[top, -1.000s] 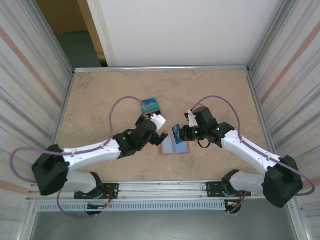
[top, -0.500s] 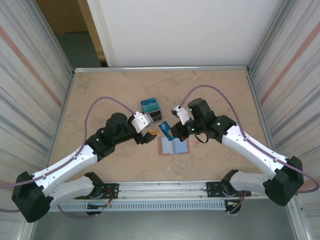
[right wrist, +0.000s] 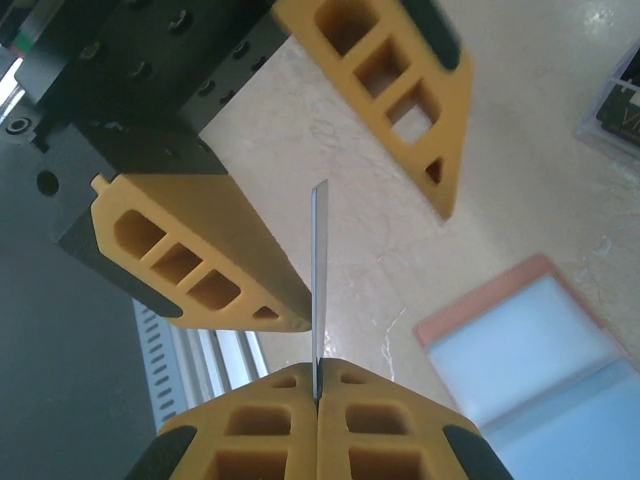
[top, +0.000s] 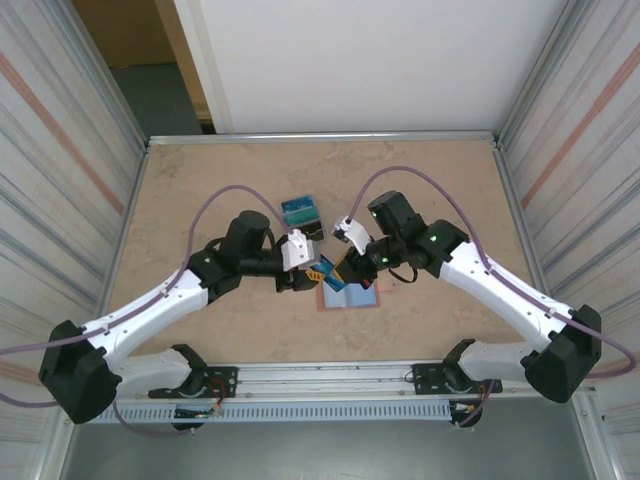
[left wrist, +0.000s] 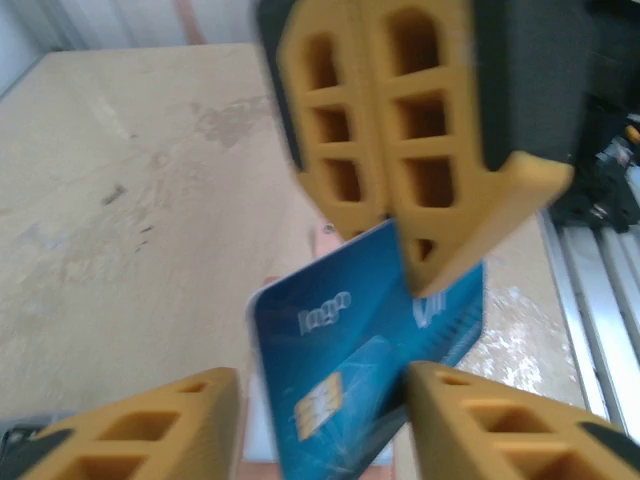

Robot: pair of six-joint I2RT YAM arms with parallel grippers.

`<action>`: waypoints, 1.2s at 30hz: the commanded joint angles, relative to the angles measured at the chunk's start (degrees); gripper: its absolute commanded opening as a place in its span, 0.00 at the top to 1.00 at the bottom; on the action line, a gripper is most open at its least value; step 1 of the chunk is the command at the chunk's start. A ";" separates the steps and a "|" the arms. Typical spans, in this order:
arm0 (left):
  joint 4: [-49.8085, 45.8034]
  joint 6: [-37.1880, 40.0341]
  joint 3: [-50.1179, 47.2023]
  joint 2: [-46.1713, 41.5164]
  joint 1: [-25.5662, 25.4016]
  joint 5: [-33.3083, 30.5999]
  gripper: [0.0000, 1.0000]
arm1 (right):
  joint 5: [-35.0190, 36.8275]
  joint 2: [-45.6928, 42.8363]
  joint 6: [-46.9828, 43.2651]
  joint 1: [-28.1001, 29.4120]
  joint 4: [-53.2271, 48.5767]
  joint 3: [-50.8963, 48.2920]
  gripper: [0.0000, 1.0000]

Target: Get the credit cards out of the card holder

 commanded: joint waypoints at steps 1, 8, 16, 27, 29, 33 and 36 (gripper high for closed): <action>-2.41 2.03 3.14 1.18 0.34 6.11 0.64 | -2.00 0.52 -2.26 0.83 -2.06 1.89 1.00; -2.93 1.85 3.42 1.27 0.34 8.38 1.00 | -0.16 0.38 -1.53 0.85 0.28 1.30 0.97; 1.43 -4.31 0.60 -0.28 0.34 7.76 1.00 | 4.25 -2.92 1.81 0.74 7.07 -2.61 0.58; 17.22 -20.74 -10.88 -11.09 0.52 0.24 1.00 | 10.22 -21.36 17.98 -2.76 31.99 -20.40 0.12; 19.24 -24.71 -12.42 -13.54 0.60 -1.53 1.00 | 6.60 -23.38 21.69 -4.23 37.04 -23.97 0.12; 20.84 -30.90 -14.14 -17.20 0.80 -1.46 1.00 | 0.19 -25.14 26.95 -4.89 45.84 -28.90 0.15; 20.91 -34.59 -14.33 -18.24 0.82 0.23 1.00 | -3.90 -24.58 29.18 -4.67 51.86 -30.72 0.18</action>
